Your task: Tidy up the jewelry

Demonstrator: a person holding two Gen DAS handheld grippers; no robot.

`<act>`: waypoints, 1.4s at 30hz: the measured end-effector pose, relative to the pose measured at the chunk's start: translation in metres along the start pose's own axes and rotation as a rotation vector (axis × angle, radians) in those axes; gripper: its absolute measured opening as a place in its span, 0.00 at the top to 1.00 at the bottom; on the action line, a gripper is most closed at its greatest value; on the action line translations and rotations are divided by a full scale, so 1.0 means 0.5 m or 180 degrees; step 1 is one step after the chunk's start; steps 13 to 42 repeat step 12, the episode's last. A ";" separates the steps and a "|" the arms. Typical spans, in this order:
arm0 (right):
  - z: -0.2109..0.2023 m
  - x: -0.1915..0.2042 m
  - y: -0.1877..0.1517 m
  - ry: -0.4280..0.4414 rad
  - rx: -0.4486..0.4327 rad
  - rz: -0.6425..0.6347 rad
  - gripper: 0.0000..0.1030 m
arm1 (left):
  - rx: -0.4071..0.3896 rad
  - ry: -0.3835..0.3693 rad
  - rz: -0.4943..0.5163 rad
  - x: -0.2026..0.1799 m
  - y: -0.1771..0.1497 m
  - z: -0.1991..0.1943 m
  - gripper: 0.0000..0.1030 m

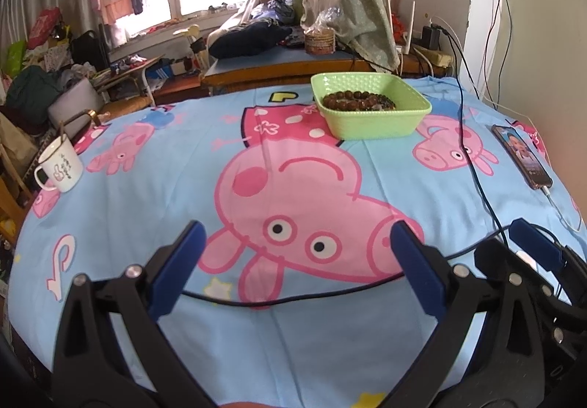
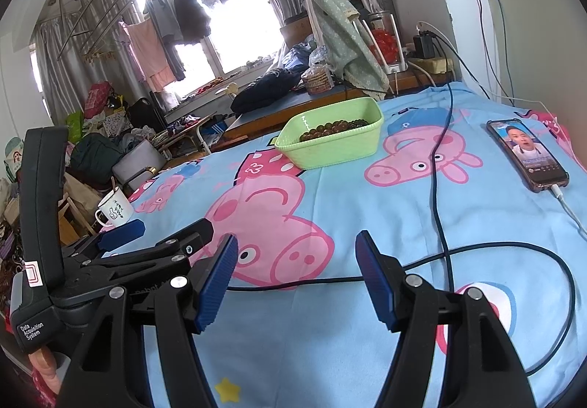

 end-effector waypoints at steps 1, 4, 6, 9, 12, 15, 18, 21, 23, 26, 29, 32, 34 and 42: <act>0.001 -0.001 0.000 -0.0001 0.0000 0.0000 0.63 | 0.0010 -0.0019 0.0003 -0.002 0.000 0.001 0.06; 0.000 -0.001 -0.001 -0.0002 -0.0007 0.0010 0.63 | 0.0011 -0.0031 0.0027 -0.007 0.001 0.000 0.06; 0.001 -0.005 -0.002 -0.0009 -0.0022 0.0020 0.63 | -0.0002 -0.0012 0.0063 -0.012 0.001 -0.001 0.06; -0.001 -0.012 -0.002 -0.0022 -0.0038 0.0042 0.63 | 0.0019 -0.0028 0.0085 -0.016 0.001 0.001 0.06; -0.003 -0.015 -0.002 -0.0027 -0.0040 0.0050 0.63 | 0.0038 -0.0035 0.0067 -0.016 0.001 0.002 0.06; -0.003 -0.015 -0.002 -0.0027 -0.0040 0.0050 0.63 | 0.0038 -0.0035 0.0067 -0.016 0.001 0.002 0.06; -0.003 -0.015 -0.002 -0.0027 -0.0040 0.0050 0.63 | 0.0038 -0.0035 0.0067 -0.016 0.001 0.002 0.06; -0.003 -0.015 -0.002 -0.0027 -0.0040 0.0050 0.63 | 0.0038 -0.0035 0.0067 -0.016 0.001 0.002 0.06; -0.003 -0.015 -0.002 -0.0027 -0.0040 0.0050 0.63 | 0.0038 -0.0035 0.0067 -0.016 0.001 0.002 0.06; -0.003 -0.015 -0.002 -0.0027 -0.0040 0.0050 0.63 | 0.0038 -0.0035 0.0067 -0.016 0.001 0.002 0.06; -0.003 -0.015 -0.002 -0.0027 -0.0040 0.0050 0.63 | 0.0038 -0.0035 0.0067 -0.016 0.001 0.002 0.06; -0.003 -0.015 -0.002 -0.0027 -0.0040 0.0050 0.63 | 0.0038 -0.0035 0.0067 -0.016 0.001 0.002 0.06; -0.003 -0.015 -0.002 -0.0027 -0.0040 0.0050 0.63 | 0.0038 -0.0035 0.0067 -0.016 0.001 0.002 0.06; -0.003 -0.015 -0.002 -0.0027 -0.0040 0.0050 0.63 | 0.0038 -0.0035 0.0067 -0.016 0.001 0.002 0.06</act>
Point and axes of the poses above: each gripper's, at about its wrist camera, not at the fingertips, and z roughly the way its jaws point, x to its left, y to its top, the point moved 8 cm from there along z, roughly the way its jaws point, and after that the axes turned 11 degrees about y, right-handed, at the moved point
